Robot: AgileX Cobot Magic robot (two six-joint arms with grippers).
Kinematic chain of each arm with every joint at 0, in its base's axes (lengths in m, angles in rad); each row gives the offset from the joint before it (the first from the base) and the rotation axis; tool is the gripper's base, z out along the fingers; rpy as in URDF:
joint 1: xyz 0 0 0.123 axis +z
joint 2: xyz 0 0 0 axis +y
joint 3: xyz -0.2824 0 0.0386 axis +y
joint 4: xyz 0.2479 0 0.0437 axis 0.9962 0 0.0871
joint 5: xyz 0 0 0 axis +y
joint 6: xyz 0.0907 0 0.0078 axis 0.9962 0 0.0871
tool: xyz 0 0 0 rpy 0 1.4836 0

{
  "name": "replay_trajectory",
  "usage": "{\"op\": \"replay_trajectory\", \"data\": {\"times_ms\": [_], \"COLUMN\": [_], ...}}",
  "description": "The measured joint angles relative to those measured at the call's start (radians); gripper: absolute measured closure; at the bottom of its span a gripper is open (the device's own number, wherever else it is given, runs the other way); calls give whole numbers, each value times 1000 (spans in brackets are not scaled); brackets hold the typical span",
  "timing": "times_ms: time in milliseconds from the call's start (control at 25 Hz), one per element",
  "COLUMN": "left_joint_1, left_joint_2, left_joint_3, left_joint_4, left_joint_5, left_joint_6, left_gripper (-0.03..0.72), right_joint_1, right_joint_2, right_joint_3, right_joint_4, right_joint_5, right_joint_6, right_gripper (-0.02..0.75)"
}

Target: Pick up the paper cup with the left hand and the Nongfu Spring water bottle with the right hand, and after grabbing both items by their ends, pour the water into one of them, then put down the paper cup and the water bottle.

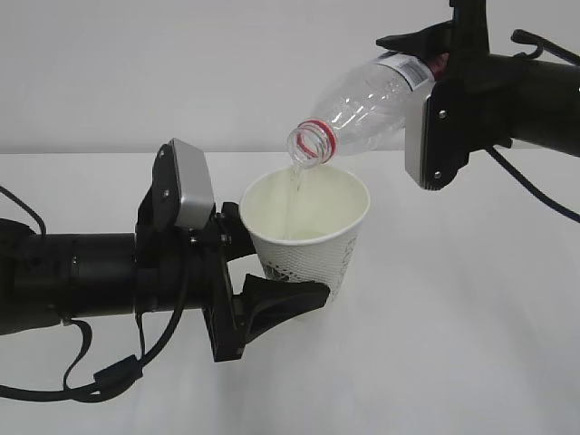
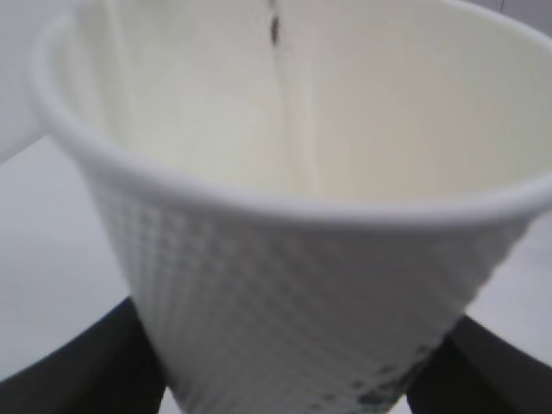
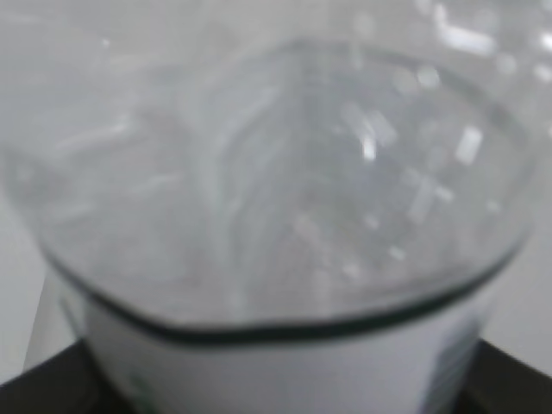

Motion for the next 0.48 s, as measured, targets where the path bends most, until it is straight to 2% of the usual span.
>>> {"op": "replay_trajectory", "data": {"times_ms": [480], "left_joint_1": [0], "left_joint_2": [0], "left_joint_3": [0], "left_joint_4": [2], "left_joint_5": [7], "left_joint_6": [0], "left_gripper": [139], "right_joint_1": [0], "right_joint_2": [0], "right_joint_3": [0], "right_joint_4": [0], "right_joint_5": [0], "right_joint_6": [-2], "right_gripper": [261]}}
